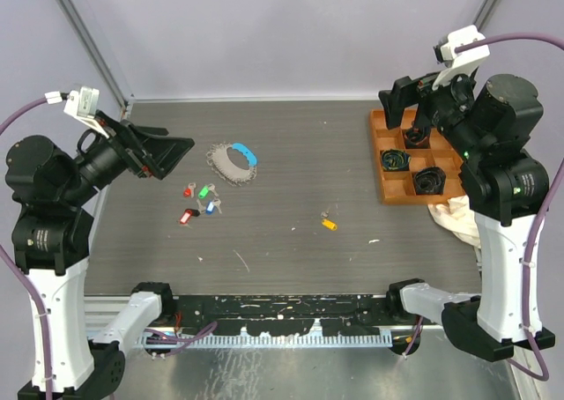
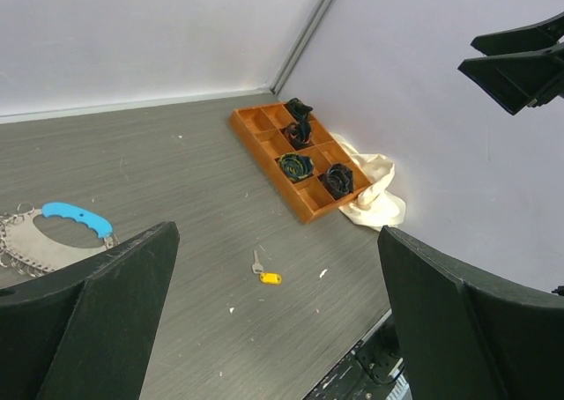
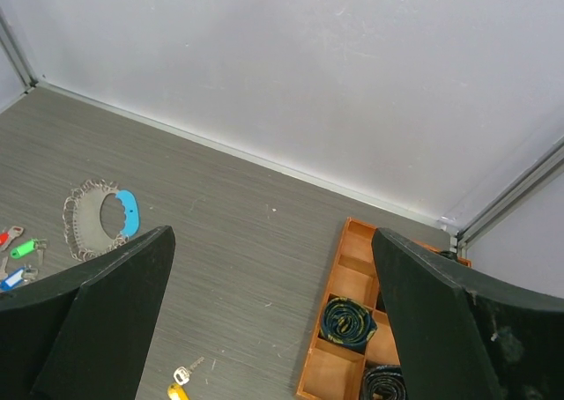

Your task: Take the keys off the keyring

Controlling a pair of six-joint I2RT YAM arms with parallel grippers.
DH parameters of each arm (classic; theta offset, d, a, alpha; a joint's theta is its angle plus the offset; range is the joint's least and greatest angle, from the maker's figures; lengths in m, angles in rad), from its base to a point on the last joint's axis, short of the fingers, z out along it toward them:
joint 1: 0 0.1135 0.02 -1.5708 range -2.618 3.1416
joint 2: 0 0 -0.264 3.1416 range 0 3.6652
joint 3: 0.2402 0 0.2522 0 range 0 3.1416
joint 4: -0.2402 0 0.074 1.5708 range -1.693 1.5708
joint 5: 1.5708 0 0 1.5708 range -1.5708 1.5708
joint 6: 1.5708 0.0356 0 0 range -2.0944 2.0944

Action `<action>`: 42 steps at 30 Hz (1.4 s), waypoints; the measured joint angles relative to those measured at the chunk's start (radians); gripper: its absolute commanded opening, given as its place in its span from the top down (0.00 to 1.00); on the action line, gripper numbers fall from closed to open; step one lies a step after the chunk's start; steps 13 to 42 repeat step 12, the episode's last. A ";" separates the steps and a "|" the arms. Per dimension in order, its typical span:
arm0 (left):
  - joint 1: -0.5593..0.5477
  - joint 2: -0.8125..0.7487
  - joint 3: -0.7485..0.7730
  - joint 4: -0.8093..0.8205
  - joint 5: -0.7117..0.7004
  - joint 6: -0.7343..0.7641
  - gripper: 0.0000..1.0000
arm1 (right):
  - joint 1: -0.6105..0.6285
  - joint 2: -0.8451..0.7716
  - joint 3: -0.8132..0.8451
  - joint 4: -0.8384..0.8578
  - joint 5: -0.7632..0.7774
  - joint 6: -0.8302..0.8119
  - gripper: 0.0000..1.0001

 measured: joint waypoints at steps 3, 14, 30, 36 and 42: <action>-0.002 0.008 0.000 0.000 -0.001 0.003 0.02 | -0.004 0.000 0.000 0.000 0.000 0.000 0.00; -0.013 0.015 0.000 -0.008 -0.004 0.026 0.02 | -0.017 0.016 0.014 0.000 -0.019 0.000 0.00; -0.013 0.015 0.000 -0.008 -0.004 0.026 0.02 | -0.017 0.016 0.014 0.000 -0.019 0.000 0.00; -0.013 0.015 0.000 -0.008 -0.004 0.026 0.02 | -0.017 0.016 0.014 0.000 -0.019 0.000 0.00; -0.013 0.015 0.000 -0.008 -0.004 0.026 0.02 | -0.017 0.016 0.014 0.000 -0.019 0.000 0.00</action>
